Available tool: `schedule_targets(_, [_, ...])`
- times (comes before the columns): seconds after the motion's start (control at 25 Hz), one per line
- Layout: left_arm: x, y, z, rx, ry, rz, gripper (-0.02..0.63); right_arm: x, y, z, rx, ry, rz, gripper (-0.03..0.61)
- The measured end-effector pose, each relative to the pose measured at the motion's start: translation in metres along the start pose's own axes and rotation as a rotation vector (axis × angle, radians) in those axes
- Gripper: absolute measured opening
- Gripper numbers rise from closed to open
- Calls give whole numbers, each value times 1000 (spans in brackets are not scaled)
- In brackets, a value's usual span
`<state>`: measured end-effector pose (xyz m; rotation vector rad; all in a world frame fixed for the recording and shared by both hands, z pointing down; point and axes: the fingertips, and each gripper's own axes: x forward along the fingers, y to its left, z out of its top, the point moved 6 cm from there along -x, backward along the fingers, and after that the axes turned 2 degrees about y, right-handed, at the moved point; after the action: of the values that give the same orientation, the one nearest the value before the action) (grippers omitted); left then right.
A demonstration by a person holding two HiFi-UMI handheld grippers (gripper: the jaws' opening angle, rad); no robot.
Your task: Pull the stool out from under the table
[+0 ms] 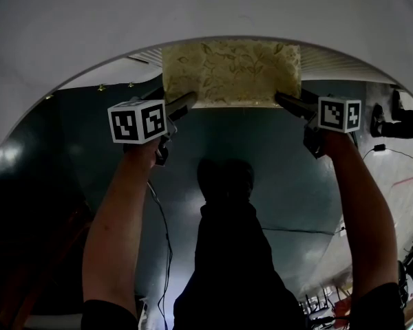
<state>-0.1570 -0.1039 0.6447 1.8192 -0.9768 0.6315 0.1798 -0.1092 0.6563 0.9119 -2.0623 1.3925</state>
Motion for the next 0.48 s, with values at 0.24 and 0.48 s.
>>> schedule_targets(0.24, [-2, -11, 2, 59, 12, 72, 386, -2, 2, -1, -8, -33, -15, 337])
schedule_targets(0.48, [-5, -17, 0, 40, -11, 99, 354, -7, 7, -4, -17, -49, -33, 336])
